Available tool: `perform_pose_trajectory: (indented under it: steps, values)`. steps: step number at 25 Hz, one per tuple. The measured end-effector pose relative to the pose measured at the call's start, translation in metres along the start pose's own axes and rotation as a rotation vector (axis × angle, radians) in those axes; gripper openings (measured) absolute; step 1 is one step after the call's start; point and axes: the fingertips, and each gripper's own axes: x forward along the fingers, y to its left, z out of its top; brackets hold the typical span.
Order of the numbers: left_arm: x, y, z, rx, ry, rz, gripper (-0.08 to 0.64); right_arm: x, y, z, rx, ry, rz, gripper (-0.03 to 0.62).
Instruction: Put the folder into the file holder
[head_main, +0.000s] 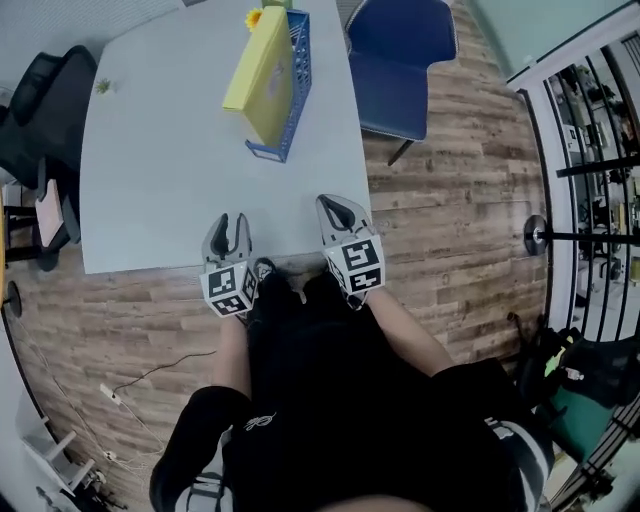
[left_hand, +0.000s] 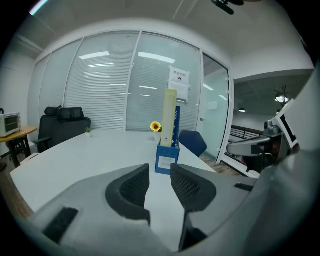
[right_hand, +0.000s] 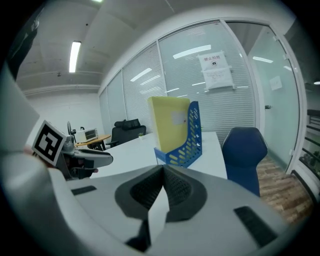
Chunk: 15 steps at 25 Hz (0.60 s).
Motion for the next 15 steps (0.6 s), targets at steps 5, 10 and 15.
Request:
perform_pose_trajectory:
  steps: [5,10,15]
  values:
    - [-0.014,0.025,-0.008,0.010,0.030,-0.059,0.064,0.023,0.048,0.008,-0.016,0.007,0.009,0.005]
    - [-0.025,0.063,0.002,0.017,0.023,-0.114,-0.002,0.049,0.094,0.020,-0.025,0.003,-0.029,0.005]
    - [-0.027,0.089,0.010,0.009,0.016,-0.197,-0.002,0.063,0.125,0.033,-0.029,-0.019,-0.105,0.005]
